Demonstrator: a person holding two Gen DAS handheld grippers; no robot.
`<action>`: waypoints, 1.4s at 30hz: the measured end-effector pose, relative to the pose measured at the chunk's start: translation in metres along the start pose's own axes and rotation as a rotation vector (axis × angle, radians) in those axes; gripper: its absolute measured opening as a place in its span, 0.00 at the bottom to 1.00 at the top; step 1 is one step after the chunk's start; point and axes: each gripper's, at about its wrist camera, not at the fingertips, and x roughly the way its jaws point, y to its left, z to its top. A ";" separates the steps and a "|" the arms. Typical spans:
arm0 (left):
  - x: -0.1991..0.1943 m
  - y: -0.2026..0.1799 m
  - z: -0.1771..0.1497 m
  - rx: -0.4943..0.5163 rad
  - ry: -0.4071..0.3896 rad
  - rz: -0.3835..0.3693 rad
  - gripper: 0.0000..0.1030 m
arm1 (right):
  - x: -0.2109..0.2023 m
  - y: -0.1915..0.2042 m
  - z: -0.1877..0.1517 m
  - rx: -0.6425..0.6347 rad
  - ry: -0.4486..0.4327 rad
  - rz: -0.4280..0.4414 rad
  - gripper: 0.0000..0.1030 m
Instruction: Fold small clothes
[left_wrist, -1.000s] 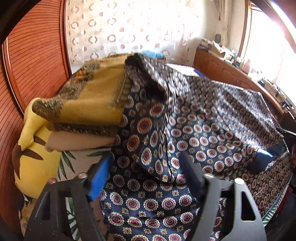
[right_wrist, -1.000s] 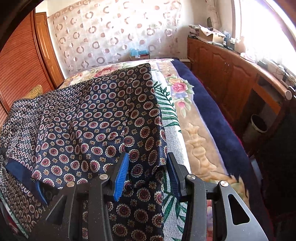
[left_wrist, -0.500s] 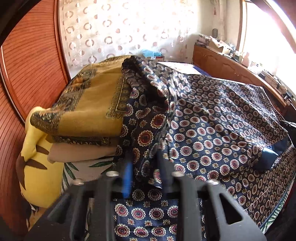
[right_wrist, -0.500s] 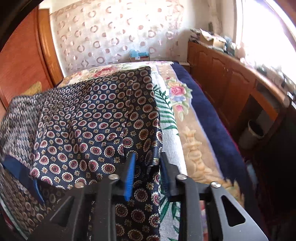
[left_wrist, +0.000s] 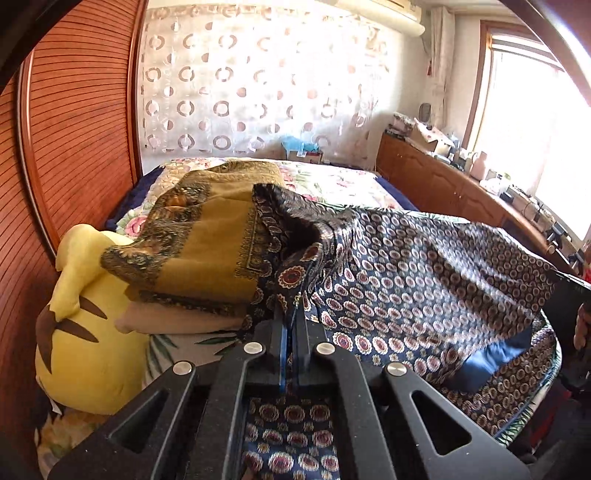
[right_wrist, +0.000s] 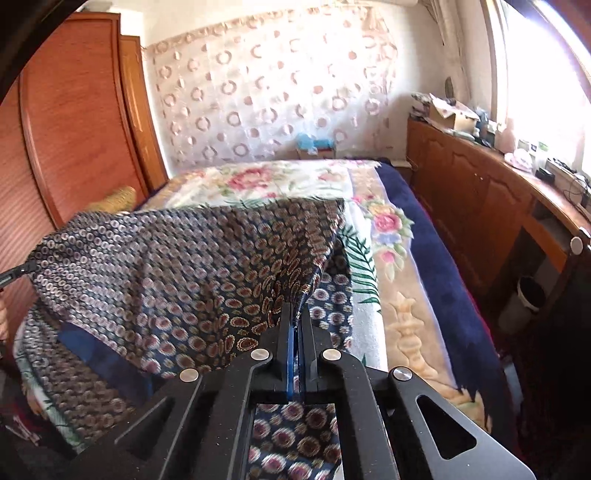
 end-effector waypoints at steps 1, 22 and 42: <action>-0.005 0.003 -0.001 -0.006 -0.003 0.002 0.02 | -0.007 0.001 -0.002 0.001 -0.006 0.011 0.01; -0.014 0.033 -0.063 -0.102 0.128 0.003 0.05 | -0.031 -0.011 -0.061 0.006 0.140 0.005 0.01; -0.031 0.020 -0.050 -0.060 0.042 0.052 0.74 | -0.016 0.043 -0.041 -0.085 0.056 -0.002 0.42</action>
